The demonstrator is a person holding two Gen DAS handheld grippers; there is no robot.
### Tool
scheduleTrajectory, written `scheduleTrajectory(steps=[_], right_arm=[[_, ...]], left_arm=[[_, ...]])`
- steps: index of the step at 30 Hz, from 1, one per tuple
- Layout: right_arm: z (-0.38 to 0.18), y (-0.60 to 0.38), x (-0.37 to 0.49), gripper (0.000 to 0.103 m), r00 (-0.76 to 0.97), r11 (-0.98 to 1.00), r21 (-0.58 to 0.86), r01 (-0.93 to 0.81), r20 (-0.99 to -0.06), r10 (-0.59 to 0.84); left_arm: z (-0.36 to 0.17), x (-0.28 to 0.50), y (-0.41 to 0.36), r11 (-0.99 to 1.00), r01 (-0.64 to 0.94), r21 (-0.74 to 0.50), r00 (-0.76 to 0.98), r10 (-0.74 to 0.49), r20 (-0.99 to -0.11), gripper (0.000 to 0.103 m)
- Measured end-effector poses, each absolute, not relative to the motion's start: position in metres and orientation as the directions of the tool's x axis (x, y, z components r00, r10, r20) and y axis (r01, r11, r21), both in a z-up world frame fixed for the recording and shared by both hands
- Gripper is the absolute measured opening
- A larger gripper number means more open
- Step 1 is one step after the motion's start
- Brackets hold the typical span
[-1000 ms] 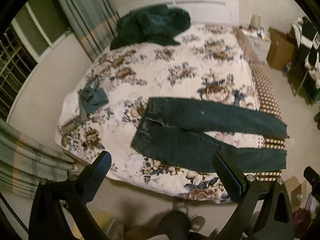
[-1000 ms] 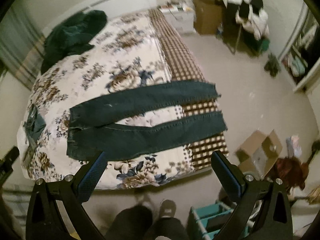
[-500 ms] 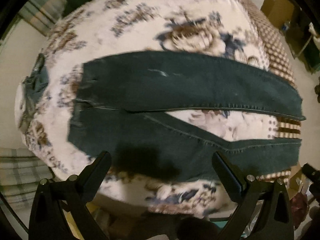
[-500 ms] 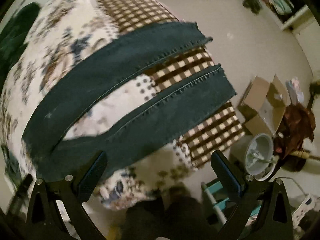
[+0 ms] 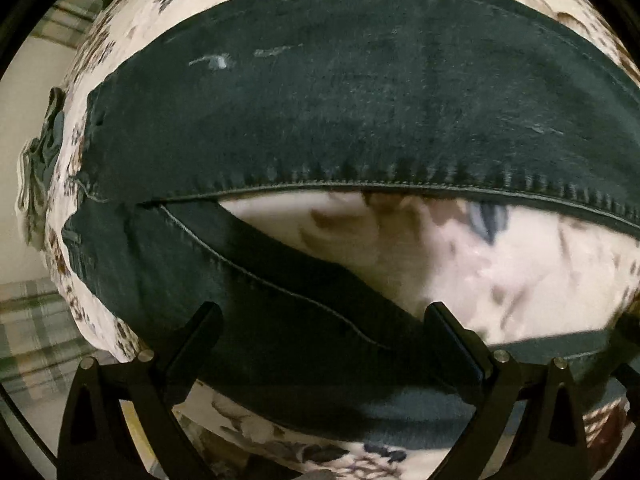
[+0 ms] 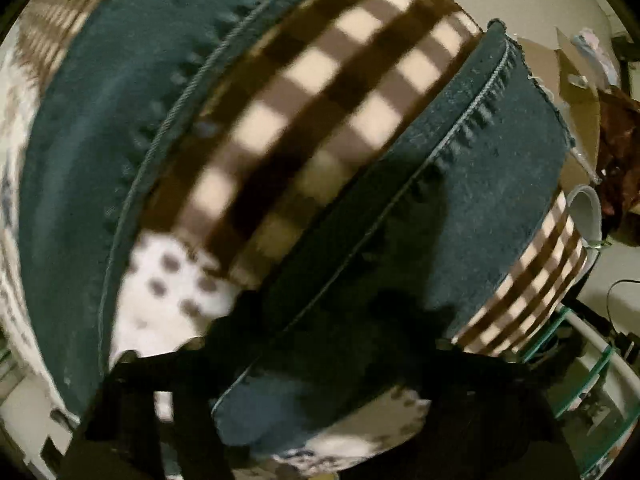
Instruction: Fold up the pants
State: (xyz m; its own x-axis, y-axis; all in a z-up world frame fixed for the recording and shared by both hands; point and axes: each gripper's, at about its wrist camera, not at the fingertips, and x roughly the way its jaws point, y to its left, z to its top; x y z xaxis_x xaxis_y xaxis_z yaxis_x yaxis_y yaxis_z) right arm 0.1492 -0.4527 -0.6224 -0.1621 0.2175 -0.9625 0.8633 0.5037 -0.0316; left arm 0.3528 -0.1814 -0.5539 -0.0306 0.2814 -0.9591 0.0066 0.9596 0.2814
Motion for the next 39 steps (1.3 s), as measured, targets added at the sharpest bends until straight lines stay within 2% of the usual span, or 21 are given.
scheduleTrajectory(steps=[1,2,5,12,18,19,21,23,25,26,29,34,36,38,39], right_arm=[[-0.623,-0.454,0.151,0.035,-0.167,0.500,-0.044,0.865,-0.965,0.203],[-0.621,-0.455,0.152,0.025,-0.167,0.497,-0.053,0.866,-0.968,0.189],[-0.615,-0.456,0.156,0.015,-0.159,0.498,-0.054,0.866,-0.972,0.171],[-0.595,-0.465,0.170,0.011,-0.097,0.509,-0.001,0.861,-0.982,0.162],[-0.575,-0.468,0.219,0.011,-0.053,0.535,0.036,0.844,-0.987,0.152],[-0.579,-0.466,0.232,0.015,-0.064,0.566,0.044,0.823,-0.983,0.170],[-0.580,-0.470,0.238,0.030,-0.067,0.583,0.098,0.807,-0.965,0.255],[-0.572,-0.486,0.232,0.053,0.009,0.557,0.195,0.807,-0.948,0.319],[-0.550,-0.511,0.216,0.061,0.075,0.531,0.229,0.816,-0.952,0.295],[-0.541,-0.525,0.204,0.064,0.093,0.518,0.223,0.826,-0.960,0.265],[-0.540,-0.570,0.165,0.065,0.084,0.458,0.166,0.873,-0.978,0.193],[-0.585,-0.612,0.118,0.065,0.111,0.293,0.185,0.938,-0.961,0.252],[-0.595,-0.618,0.112,0.050,0.154,0.264,0.227,0.938,-0.950,0.271],[-0.590,-0.618,0.118,0.008,0.176,0.272,0.238,0.932,-0.956,0.236],[-0.579,-0.618,0.123,0.006,0.172,0.305,0.223,0.926,-0.967,0.187]], left_arm=[[-0.553,0.352,-0.180,0.958,-0.005,0.286,-0.032,0.286,-0.958,0.103],[-0.553,0.351,-0.177,0.958,-0.019,0.286,-0.035,0.285,-0.958,0.103],[-0.550,0.349,-0.174,0.956,-0.057,0.288,-0.038,0.286,-0.958,0.103],[-0.541,0.351,-0.167,0.953,-0.095,0.289,-0.003,0.290,-0.957,0.103],[-0.537,0.356,-0.172,0.949,-0.110,0.295,0.015,0.298,-0.954,0.103],[-0.537,0.356,-0.172,0.948,-0.110,0.297,0.018,0.301,-0.953,0.103],[-0.537,0.357,-0.174,0.948,-0.105,0.299,0.022,0.303,-0.953,0.103],[-0.537,0.355,-0.177,0.949,-0.093,0.301,0.029,0.304,-0.952,0.103],[-0.537,0.351,-0.181,0.951,-0.077,0.300,0.036,0.304,-0.952,0.103],[-0.538,0.350,-0.183,0.951,-0.071,0.299,0.037,0.303,-0.952,0.103],[-0.543,0.346,-0.188,0.953,-0.063,0.297,0.029,0.300,-0.954,0.103],[-0.551,0.345,-0.194,0.949,-0.047,0.312,0.023,0.314,-0.949,0.103],[-0.552,0.346,-0.196,0.946,-0.038,0.321,0.028,0.322,-0.946,0.103],[-0.551,0.347,-0.197,0.945,-0.028,0.327,0.034,0.328,-0.944,0.103],[-0.551,0.347,-0.199,0.944,-0.024,0.330,0.036,0.331,-0.943,0.103]])
